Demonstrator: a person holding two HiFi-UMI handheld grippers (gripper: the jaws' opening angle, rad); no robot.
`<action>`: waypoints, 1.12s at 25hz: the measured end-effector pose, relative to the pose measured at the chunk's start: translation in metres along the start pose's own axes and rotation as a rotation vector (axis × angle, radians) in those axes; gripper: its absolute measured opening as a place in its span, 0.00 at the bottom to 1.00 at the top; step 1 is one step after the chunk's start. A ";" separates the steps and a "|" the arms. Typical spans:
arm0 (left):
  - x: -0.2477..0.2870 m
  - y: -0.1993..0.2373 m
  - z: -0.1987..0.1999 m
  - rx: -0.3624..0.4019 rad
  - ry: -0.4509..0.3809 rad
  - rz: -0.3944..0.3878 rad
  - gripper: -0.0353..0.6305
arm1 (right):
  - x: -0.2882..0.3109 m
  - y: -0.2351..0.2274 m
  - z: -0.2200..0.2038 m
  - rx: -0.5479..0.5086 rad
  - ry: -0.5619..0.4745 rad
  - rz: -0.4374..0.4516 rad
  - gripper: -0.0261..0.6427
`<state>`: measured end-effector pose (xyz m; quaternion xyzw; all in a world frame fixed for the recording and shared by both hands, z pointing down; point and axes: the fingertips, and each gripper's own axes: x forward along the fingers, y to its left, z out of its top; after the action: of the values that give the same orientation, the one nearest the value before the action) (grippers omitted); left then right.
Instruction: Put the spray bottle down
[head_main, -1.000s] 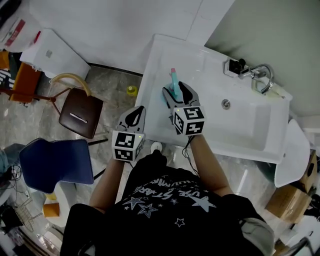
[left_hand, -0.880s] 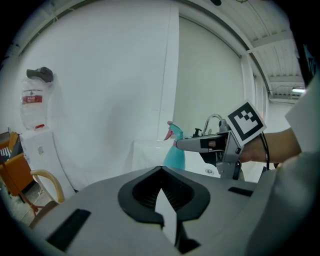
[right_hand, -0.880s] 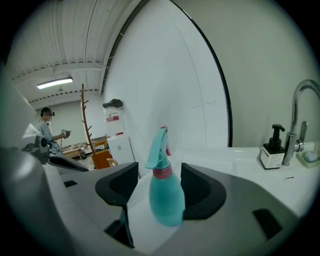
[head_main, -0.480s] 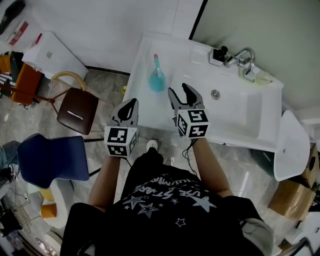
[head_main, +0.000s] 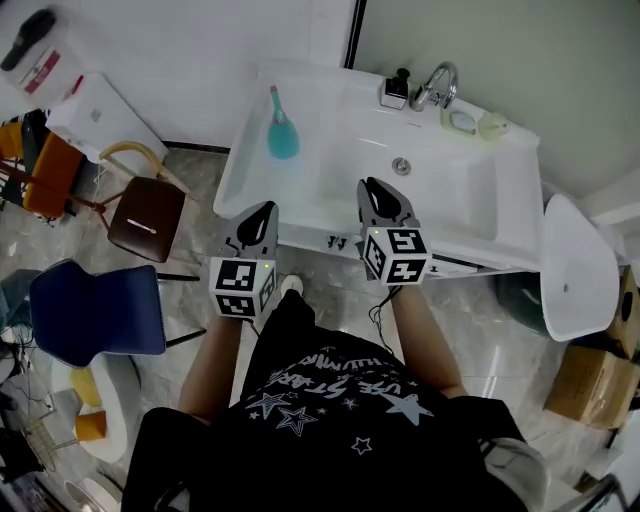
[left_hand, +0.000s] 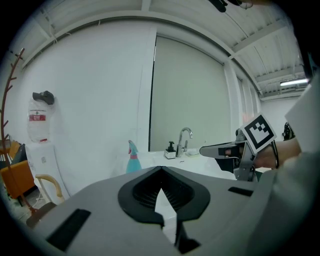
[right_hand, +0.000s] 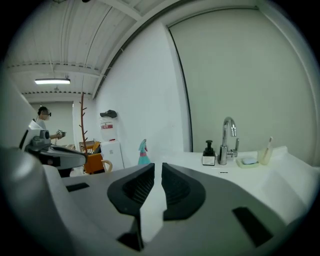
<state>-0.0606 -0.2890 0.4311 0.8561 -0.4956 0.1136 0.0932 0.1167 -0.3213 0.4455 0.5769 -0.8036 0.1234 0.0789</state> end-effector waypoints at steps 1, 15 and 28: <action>-0.005 -0.010 -0.003 0.000 0.000 -0.004 0.08 | -0.013 -0.003 -0.003 0.001 -0.005 -0.006 0.11; -0.087 -0.139 -0.042 0.019 0.035 -0.050 0.08 | -0.174 -0.047 -0.059 0.018 0.038 -0.064 0.06; -0.111 -0.176 -0.057 0.018 0.064 -0.071 0.08 | -0.227 -0.072 -0.086 0.034 0.075 -0.101 0.06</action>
<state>0.0330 -0.0955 0.4452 0.8699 -0.4604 0.1420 0.1053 0.2564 -0.1123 0.4741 0.6131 -0.7676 0.1545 0.1055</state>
